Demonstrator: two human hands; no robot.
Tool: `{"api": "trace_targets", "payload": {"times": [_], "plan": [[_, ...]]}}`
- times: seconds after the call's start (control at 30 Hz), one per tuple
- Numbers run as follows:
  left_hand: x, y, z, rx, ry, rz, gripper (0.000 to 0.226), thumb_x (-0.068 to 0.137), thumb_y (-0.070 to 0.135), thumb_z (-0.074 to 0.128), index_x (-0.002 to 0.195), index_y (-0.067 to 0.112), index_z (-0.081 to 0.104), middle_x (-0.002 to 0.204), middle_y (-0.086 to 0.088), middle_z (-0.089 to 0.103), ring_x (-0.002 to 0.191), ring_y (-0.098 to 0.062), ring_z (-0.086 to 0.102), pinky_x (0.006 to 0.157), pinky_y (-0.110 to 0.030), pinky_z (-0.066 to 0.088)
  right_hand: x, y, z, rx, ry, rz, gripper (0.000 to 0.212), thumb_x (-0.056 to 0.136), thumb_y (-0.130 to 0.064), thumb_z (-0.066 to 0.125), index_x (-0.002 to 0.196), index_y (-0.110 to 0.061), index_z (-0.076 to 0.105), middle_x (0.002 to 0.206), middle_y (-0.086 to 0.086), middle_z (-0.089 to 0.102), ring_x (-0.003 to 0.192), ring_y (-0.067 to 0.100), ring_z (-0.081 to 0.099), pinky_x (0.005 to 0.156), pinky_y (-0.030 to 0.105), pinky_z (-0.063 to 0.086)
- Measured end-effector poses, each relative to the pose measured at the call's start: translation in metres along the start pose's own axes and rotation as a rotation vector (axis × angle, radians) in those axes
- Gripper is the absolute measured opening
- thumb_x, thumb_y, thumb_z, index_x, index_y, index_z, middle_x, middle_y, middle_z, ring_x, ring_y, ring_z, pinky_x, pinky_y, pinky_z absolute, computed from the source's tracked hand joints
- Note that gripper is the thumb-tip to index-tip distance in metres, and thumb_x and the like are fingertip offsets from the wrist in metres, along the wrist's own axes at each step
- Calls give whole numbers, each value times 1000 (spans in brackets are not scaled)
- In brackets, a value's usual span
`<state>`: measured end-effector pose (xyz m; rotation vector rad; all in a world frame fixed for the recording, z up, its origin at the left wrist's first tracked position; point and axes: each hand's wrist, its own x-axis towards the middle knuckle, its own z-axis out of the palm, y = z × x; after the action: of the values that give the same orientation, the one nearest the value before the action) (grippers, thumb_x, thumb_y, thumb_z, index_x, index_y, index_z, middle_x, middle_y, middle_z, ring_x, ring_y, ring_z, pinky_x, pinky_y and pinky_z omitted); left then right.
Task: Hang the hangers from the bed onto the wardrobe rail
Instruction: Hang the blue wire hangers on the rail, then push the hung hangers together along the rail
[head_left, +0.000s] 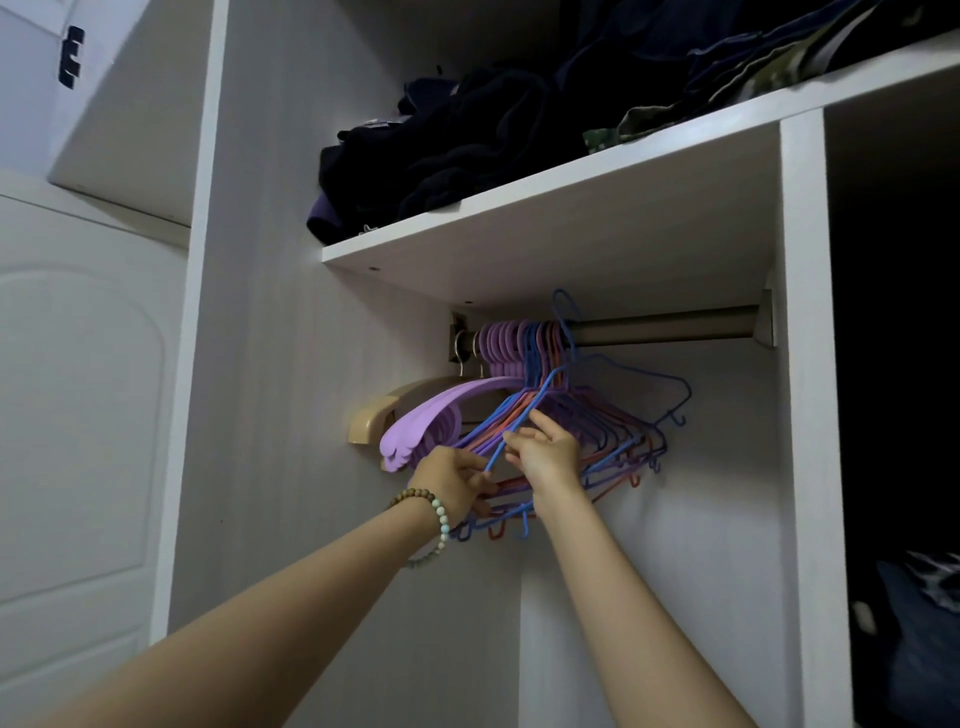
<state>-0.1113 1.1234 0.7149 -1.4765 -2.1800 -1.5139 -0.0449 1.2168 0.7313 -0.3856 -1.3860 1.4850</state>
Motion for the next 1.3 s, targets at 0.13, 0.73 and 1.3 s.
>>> {"api": "trace_targets", "payload": {"times": [0.13, 0.73, 1.3], "plan": [[1, -2, 2, 231, 40, 61, 20, 83, 4, 59, 101, 3, 69, 95, -13, 71, 87, -22, 66, 83, -28, 53, 2, 0, 5, -56, 38, -37, 57, 84, 6, 61, 136, -9, 45, 74, -2, 57, 71, 13, 59, 81, 32, 54], [-23, -14, -14, -57, -50, -68, 26, 80, 6, 68, 104, -3, 66, 82, -14, 69, 59, -5, 64, 55, -15, 55, -13, 12, -2, 140, 64, 96, 54, 83, 12, 59, 134, -1, 44, 105, 15, 54, 89, 24, 58, 77, 28, 49], [-83, -30, -123, -160, 130, -27, 11, 87, 21, 61, 95, 14, 65, 85, -4, 70, 61, -11, 64, 60, -22, 52, -96, -8, 63, -335, -2, -411, 64, 85, -23, 65, 141, -13, 37, 152, 5, 24, 141, 15, 23, 117, 32, 19]]}}
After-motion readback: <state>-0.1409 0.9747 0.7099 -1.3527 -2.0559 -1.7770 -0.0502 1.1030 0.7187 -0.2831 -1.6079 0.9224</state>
